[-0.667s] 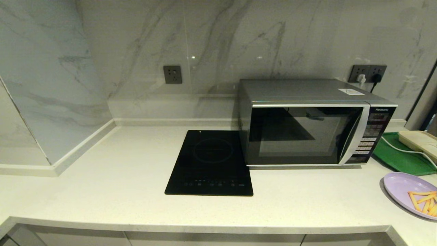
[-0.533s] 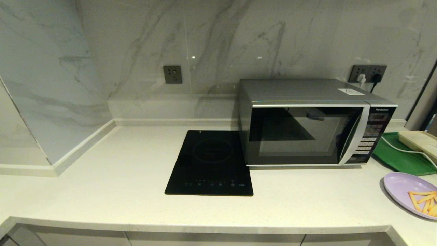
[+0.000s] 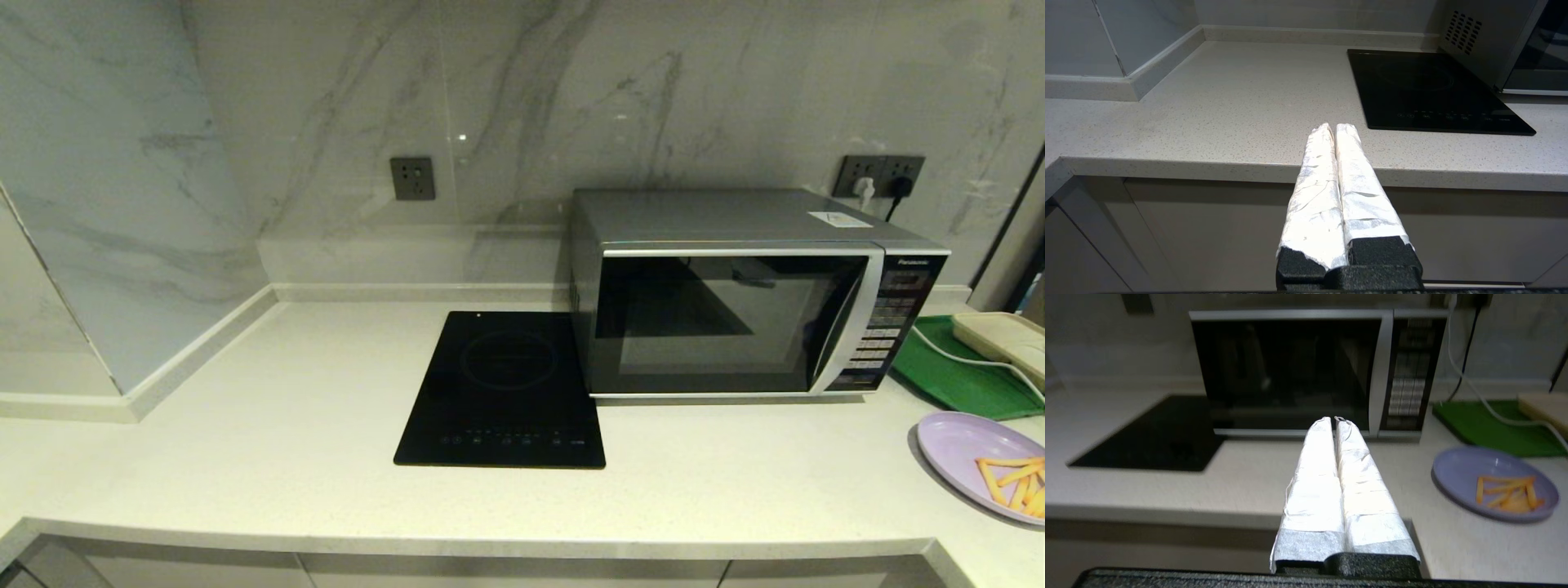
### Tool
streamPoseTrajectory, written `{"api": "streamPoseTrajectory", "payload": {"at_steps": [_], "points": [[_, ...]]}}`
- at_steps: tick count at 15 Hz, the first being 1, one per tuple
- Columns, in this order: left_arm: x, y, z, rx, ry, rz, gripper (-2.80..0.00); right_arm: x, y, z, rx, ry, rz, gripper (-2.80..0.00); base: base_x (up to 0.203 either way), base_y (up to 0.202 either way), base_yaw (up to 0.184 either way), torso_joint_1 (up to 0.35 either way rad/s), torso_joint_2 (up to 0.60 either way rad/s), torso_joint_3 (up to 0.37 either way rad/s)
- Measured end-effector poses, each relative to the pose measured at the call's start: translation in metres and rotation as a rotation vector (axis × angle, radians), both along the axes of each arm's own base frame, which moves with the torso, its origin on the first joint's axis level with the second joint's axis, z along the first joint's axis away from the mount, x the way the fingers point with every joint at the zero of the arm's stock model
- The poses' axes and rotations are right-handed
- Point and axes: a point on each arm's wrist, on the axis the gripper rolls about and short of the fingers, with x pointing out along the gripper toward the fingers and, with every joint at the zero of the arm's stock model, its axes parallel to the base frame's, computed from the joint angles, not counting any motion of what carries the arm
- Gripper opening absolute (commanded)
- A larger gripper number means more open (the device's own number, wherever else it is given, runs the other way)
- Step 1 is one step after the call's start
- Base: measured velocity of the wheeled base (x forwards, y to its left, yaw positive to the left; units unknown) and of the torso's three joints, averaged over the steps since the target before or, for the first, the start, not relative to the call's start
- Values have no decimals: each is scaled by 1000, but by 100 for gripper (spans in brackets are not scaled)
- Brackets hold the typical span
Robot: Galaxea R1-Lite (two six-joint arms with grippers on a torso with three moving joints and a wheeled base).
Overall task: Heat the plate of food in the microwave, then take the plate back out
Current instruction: Open the microwave oven
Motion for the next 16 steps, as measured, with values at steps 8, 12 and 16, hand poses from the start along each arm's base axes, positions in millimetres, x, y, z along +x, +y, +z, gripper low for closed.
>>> {"api": "streamPoseTrajectory", "payload": {"at_steps": [8,12,16], "points": [[0,0,0,0,0,-1,-280,81,-3,145,99,299,-134,-280,0,0,0,0,0,0],[0,0,0,0,0,0,-280,129,-9,160,-184,629,-420,-280,0,0,0,0,0,0],[0,0,0,1,0,-1,-280,146,-13,147,-272,747,-634,-280,0,0,0,0,0,0]]}}
